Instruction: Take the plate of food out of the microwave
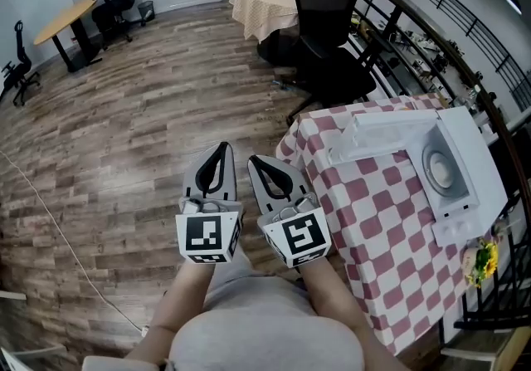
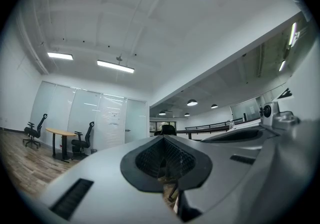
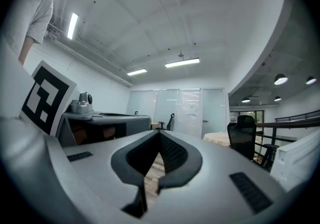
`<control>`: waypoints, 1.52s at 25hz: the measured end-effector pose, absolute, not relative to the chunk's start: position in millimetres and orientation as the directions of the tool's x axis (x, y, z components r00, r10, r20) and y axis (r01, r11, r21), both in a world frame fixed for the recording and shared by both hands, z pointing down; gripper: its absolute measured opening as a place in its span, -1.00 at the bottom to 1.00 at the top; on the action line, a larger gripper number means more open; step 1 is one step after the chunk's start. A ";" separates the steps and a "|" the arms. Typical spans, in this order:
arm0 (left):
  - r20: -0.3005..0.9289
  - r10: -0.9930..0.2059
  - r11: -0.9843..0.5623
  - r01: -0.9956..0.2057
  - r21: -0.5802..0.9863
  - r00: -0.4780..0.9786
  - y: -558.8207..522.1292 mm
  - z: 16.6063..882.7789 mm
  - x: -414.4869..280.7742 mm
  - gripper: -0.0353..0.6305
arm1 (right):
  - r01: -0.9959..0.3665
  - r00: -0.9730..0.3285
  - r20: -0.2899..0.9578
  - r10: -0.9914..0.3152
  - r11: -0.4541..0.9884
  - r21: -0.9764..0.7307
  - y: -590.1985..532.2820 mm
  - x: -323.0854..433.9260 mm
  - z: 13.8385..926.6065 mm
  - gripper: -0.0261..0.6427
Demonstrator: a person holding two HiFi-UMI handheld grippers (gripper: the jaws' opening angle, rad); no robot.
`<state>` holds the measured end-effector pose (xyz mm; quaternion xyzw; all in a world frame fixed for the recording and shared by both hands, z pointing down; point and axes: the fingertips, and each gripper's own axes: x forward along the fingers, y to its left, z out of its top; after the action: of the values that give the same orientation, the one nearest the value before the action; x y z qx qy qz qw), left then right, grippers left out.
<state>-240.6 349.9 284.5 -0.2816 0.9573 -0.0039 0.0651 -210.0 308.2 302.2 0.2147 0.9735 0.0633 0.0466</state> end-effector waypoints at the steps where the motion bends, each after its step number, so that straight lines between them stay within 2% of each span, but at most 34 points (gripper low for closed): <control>1: -0.121 -0.546 0.837 -0.545 -0.046 -0.829 345.6 285.3 -239.6 -0.88 | 0.403 -0.908 -0.063 0.415 0.904 0.142 303.5 -208.9 302.7 -0.85; 20: -0.107 -0.719 0.693 -0.719 -0.046 -0.686 238.7 295.4 -203.9 -0.88 | 0.120 -0.990 -0.059 0.127 0.987 0.109 180.2 -150.5 314.2 -0.85; 38: -0.088 -0.867 0.495 -0.868 -0.030 -0.491 145.4 305.0 -145.4 -0.88 | -0.154 -0.987 -0.045 -0.152 0.987 0.054 88.7 -78.3 326.9 -0.85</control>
<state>-145.4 145.4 305.0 -0.5023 0.8635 0.0093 0.0455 -78.3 88.7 326.9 -0.0769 0.9964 0.0286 0.0202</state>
